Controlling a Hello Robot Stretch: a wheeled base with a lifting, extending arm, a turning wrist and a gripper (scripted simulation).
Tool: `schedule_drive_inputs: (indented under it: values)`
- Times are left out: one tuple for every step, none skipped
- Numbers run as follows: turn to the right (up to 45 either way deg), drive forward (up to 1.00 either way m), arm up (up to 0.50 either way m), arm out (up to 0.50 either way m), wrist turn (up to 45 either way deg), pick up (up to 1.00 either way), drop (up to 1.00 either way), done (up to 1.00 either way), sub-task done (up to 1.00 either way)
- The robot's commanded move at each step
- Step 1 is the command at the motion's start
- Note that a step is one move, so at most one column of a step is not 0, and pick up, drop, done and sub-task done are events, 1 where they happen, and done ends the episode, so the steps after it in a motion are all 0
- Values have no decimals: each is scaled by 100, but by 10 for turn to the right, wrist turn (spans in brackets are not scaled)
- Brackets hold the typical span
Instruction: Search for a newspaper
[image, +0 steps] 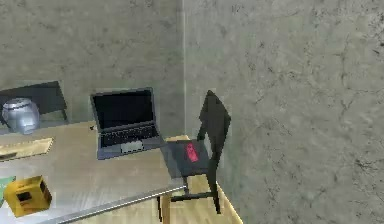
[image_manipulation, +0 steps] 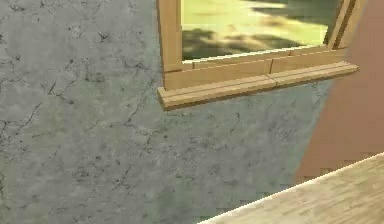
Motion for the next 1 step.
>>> schedule_drive_inputs:
  values:
    - [-450, 0, 0, 0, 0, 0, 0, 0, 0]
